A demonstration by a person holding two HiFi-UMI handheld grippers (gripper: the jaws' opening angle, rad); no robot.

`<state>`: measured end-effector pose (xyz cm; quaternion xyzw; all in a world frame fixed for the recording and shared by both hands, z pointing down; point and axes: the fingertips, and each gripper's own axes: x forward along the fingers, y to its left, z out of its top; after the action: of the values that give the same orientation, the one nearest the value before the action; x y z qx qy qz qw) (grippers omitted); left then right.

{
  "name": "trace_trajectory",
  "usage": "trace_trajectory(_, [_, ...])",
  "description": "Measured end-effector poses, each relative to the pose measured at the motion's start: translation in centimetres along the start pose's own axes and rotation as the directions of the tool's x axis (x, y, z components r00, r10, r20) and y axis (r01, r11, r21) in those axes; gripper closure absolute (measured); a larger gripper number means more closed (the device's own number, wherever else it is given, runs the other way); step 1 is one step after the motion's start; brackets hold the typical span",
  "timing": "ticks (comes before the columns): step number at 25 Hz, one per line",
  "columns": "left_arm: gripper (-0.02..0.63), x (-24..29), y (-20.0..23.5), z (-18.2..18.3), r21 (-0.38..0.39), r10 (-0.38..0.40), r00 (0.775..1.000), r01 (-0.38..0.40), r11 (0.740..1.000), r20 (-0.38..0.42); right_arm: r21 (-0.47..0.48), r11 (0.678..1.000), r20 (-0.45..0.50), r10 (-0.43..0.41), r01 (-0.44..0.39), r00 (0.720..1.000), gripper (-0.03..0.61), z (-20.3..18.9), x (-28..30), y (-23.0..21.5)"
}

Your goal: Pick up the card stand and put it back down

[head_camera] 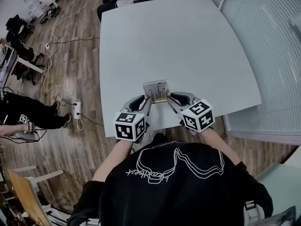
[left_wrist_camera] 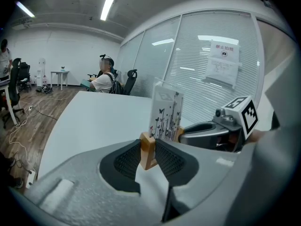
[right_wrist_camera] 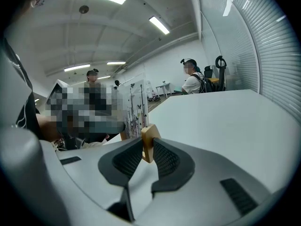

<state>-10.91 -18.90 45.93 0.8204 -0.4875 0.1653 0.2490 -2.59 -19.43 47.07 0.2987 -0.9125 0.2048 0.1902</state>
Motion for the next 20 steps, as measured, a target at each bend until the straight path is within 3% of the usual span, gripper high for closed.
trace_trajectory(20, [0.514,8.6,8.1,-2.9,0.004,-0.038,0.987,0.039,0.999,-0.158,0.035,0.998,-0.136,-0.047,0.053,0.99,0.503,-2.8,9.9,-5.8])
